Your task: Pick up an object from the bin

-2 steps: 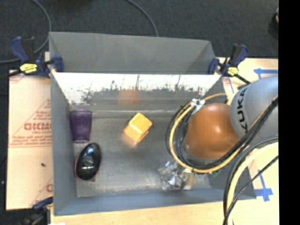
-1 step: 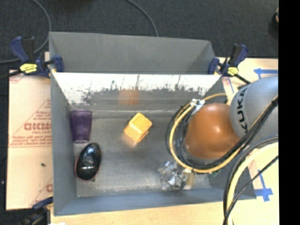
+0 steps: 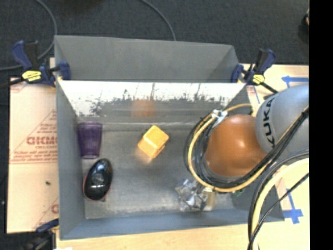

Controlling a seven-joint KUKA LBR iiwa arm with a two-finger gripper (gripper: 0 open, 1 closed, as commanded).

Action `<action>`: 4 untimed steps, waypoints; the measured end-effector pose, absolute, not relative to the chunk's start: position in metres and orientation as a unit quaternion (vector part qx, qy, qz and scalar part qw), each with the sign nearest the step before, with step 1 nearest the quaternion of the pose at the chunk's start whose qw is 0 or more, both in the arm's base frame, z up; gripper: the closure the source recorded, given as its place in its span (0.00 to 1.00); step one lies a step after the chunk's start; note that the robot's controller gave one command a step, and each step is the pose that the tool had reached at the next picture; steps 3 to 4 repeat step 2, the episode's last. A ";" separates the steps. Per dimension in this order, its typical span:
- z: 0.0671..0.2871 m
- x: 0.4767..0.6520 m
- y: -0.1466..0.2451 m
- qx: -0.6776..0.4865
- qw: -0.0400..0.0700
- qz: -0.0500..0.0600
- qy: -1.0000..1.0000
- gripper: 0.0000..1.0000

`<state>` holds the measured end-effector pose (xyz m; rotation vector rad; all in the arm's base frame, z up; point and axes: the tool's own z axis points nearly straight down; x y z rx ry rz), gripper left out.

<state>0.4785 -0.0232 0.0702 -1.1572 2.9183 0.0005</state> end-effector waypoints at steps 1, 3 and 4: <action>0.071 0.478 -0.023 -0.368 0.001 0.000 0.930 1.00; 0.074 0.477 -0.023 -0.368 0.000 0.001 0.930 1.00; 0.074 0.477 -0.023 -0.368 0.000 0.001 0.930 1.00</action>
Offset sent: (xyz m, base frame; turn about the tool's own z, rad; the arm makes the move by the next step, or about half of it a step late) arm -0.0001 0.0002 0.0743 0.0000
